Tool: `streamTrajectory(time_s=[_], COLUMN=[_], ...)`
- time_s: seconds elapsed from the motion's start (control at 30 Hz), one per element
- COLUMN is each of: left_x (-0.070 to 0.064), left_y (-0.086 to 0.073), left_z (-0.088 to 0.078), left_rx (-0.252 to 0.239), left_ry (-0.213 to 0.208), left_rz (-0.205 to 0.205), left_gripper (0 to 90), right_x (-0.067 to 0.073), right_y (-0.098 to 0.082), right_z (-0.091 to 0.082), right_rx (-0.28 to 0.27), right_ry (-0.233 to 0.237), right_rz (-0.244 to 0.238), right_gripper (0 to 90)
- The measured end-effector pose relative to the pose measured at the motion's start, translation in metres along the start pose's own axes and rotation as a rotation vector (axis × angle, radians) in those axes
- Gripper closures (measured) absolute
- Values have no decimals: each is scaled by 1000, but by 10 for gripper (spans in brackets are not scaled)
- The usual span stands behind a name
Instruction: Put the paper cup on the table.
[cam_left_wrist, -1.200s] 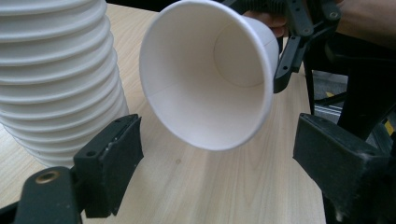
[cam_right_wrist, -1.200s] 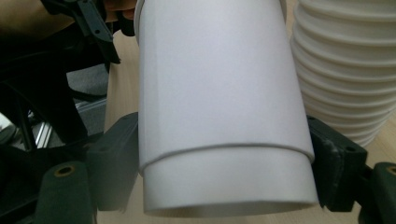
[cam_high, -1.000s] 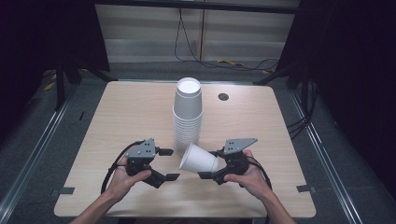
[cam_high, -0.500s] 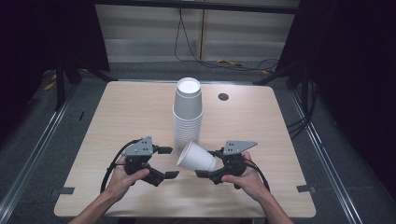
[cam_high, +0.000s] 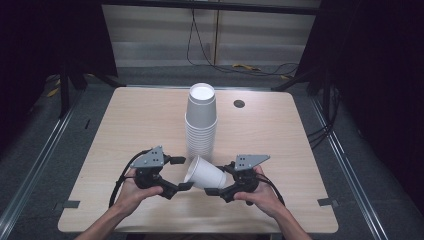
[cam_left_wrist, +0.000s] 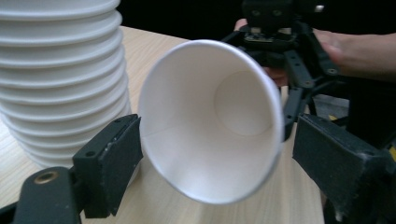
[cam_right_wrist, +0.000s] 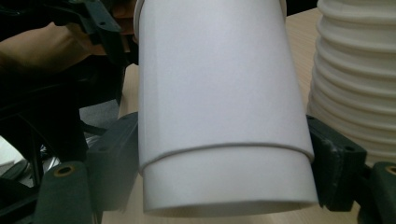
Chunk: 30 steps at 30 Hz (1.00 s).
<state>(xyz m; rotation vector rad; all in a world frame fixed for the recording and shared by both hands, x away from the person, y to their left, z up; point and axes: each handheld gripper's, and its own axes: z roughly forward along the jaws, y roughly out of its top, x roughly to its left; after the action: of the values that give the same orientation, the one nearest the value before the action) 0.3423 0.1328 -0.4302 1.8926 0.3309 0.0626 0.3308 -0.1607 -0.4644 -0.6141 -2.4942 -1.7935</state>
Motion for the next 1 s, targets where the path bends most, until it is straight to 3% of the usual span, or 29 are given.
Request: streamTrajectory(time_s=[0.2,0.33,0.6,0.87,1.0], left_x=[2,1,0,2,4], left_y=[-1,-1,-4,-4,-5], left_z=[0,4,10,12,14], left_rx=[-12,-3,-13,-32,-40], left_ry=[-7,25,-45,-76,-128], left_rz=[-15,-15,-32,-46,-78], left_gripper=[107,8,0,0,26], right_x=[2,4,8,10,12], right_y=[0,1,4,4,5], right_z=[2,4,8,10,12], right_rx=[-26,-44,-54,-60,-62], right_ry=[18,25,52,60,67], right_rz=[0,-8,-26,-35,-46], right_gripper=[220,221,221,221,220])
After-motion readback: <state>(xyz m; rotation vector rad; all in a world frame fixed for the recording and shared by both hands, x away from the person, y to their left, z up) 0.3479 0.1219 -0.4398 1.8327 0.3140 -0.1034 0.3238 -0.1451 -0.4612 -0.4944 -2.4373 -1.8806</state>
